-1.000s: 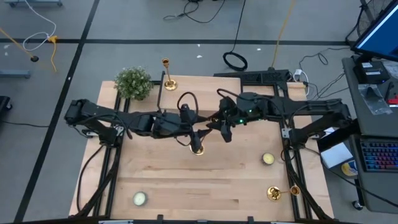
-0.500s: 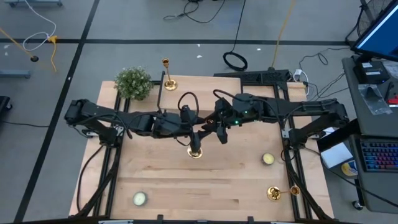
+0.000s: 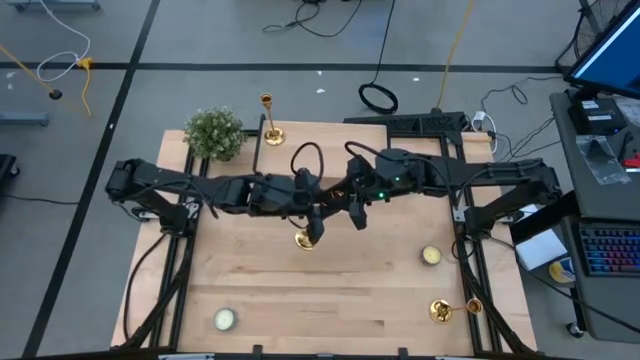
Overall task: Pick & Place candle stick holders
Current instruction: Put the top gold candle holder on the shelf
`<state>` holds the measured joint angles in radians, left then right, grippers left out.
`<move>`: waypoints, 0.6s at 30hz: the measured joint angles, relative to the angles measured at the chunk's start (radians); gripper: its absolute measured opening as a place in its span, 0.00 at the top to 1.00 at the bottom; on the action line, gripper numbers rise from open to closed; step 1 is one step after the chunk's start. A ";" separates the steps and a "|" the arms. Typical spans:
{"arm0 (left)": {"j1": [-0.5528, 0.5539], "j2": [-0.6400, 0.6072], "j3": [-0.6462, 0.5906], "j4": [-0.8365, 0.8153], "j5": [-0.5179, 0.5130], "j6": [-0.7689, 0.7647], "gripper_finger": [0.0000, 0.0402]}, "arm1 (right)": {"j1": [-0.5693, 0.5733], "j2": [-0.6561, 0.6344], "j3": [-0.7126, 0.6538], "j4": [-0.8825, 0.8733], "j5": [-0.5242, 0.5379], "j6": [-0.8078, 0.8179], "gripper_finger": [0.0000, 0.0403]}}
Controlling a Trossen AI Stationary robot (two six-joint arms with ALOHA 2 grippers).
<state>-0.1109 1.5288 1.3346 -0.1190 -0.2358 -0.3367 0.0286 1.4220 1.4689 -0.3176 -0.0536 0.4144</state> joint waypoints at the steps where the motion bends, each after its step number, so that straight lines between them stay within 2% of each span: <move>1: 0.003 0.000 0.000 0.001 0.013 -0.009 0.76 | 0.000 0.000 0.000 0.000 0.000 -0.002 0.68; 5: 0.010 0.000 -0.001 -0.007 0.035 -0.012 0.93 | -0.001 0.001 0.000 -0.007 0.001 -0.006 0.67; 18: 0.005 0.000 -0.001 -0.016 0.044 -0.028 0.93 | -0.001 0.001 0.000 -0.008 -0.003 -0.037 0.64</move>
<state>-0.1055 1.5288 1.3334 -0.1350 -0.1916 -0.3645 0.0273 1.4231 1.4689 -0.3254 -0.0568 0.3773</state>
